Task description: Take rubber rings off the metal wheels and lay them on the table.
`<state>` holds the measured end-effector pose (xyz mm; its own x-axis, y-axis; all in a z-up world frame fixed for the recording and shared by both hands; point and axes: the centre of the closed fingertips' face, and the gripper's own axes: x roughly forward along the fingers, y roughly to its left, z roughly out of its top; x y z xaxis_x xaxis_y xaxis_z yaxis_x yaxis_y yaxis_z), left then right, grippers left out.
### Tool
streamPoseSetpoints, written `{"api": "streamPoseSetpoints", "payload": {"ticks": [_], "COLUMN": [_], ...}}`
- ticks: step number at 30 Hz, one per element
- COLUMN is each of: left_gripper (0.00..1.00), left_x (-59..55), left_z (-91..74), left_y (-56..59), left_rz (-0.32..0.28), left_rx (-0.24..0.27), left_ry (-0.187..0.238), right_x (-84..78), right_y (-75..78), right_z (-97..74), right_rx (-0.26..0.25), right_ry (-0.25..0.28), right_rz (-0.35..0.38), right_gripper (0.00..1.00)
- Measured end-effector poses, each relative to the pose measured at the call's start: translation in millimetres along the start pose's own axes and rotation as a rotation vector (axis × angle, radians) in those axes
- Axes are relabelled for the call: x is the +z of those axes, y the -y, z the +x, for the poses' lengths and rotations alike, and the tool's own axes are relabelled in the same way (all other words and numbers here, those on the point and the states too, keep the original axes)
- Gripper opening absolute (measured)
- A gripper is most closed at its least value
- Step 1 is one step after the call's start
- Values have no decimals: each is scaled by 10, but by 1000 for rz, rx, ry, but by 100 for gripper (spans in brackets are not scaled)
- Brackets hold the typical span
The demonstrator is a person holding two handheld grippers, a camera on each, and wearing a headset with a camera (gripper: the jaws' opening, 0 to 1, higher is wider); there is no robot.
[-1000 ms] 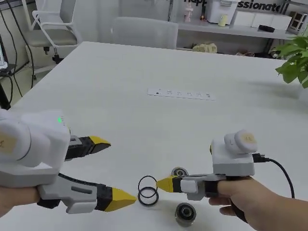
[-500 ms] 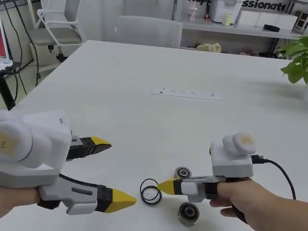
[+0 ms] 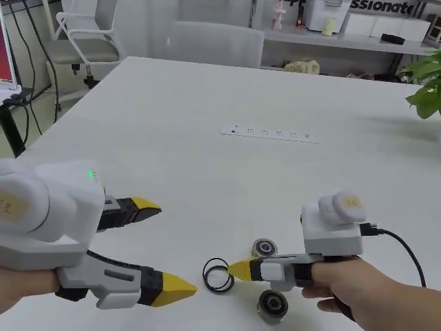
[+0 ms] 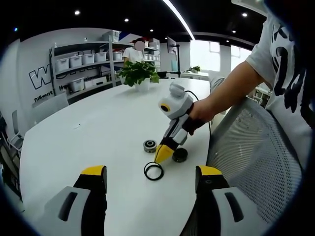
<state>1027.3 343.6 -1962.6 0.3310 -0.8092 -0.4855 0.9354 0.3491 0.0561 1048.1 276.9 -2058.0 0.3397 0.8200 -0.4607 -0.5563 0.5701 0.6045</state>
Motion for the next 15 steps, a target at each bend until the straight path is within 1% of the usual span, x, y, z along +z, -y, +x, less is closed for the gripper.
{"api": "streamPoseSetpoints", "payload": {"ticks": [8,15], "left_gripper": [71,71], "left_x": [-23,-3], "left_z": [6,19], "left_y": [11,22], "left_rz": [-4,-3], "left_rx": [-4,-8], "left_ry": [-7,-6], "right_x": [-15,-34], "right_y": [46,68], "right_z": [-7,1], "right_rx": [-16,-23], "right_ry": [-5,-11], "right_rz": [1,-5], "right_gripper": [0,0]}}
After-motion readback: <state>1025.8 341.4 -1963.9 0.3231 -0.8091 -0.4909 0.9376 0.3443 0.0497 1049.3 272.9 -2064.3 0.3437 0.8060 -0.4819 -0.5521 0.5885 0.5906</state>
